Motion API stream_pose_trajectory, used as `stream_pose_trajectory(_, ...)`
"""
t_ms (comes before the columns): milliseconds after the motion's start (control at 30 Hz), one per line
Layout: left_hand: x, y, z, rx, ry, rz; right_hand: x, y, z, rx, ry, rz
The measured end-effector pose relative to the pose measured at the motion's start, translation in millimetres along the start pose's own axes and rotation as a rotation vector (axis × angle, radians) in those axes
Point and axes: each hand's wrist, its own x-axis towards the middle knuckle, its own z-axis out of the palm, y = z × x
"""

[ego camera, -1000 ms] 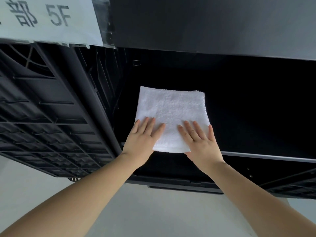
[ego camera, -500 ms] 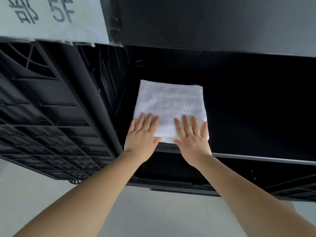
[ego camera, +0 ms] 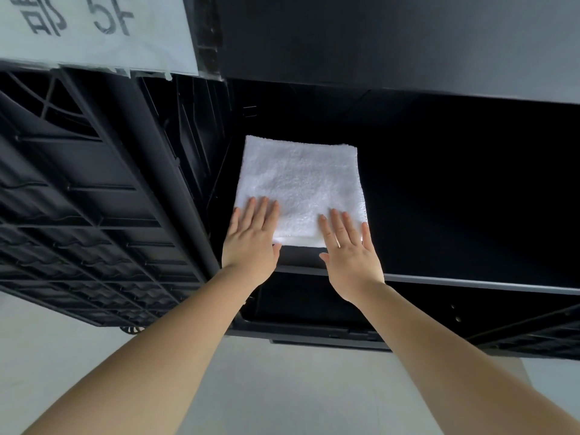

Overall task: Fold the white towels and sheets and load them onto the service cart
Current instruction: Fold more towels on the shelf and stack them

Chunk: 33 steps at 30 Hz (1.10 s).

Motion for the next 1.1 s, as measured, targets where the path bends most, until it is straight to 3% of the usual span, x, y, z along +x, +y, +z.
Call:
stream_pose_trajectory(333, -73, 28, -14, -0.127, -0.081, -0.062, -61, -5, -9, 0.125, -0.029, 0.006)
stream_pose_trajectory(633, -159, 42, -75, -0.258, -0.062, -0.187, -142, -24, -61, 0.323, -0.039, 0.069)
stream_pose_trajectory(800, -217, 39, -113, -0.271, -0.044, -0.342, -185, -35, -89, 0.418, -0.018, 0.036)
stream_pose_trajectory(1100, -321, 51, -155, -0.333, 0.054, -0.747, -230, -74, -115, 0.447, -0.044, -0.202)
